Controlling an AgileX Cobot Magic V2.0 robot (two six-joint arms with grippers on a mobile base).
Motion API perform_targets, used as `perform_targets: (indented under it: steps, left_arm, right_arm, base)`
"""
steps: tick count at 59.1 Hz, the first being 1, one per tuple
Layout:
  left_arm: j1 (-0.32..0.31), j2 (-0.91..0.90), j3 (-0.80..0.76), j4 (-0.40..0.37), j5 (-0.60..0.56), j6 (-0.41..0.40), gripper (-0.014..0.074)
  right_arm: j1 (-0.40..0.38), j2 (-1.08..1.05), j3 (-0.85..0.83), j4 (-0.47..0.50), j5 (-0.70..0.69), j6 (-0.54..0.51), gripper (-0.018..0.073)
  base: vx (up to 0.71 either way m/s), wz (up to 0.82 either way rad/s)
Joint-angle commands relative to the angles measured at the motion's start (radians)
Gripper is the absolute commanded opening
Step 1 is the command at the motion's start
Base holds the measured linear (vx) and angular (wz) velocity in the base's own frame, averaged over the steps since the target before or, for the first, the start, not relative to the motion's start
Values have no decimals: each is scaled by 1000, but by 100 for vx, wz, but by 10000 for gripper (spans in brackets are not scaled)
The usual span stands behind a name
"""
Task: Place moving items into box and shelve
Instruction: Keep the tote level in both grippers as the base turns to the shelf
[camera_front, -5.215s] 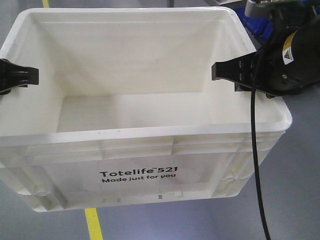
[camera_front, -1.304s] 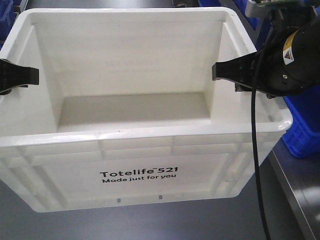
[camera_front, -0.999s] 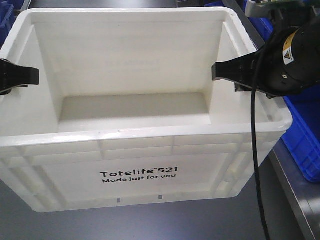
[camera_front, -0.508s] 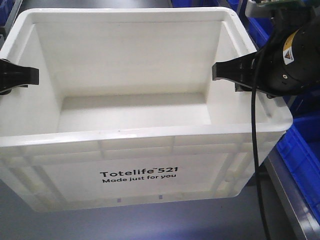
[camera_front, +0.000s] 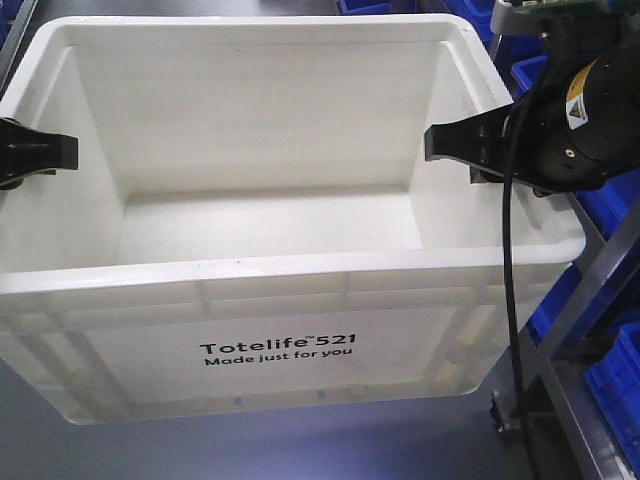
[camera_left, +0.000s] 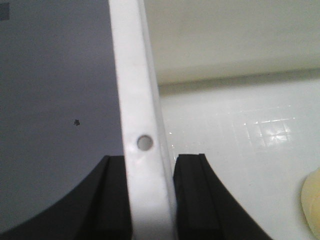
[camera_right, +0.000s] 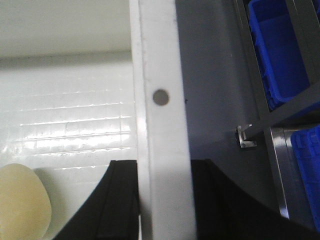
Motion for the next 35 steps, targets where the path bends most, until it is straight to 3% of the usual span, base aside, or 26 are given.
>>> perform_targets:
  steps: [1, 35]
  left_arm:
    - [-4, -34, -43, 68, -126, 17, 169]
    - [-4, -34, -43, 68, -126, 17, 169]
  right_arm:
    - [-7, -35, -40, -123, -44, -4, 110]
    - [-7, -35, -40, -123, -44, -4, 110]
  base:
    - [37, 3]
    - [36, 2]
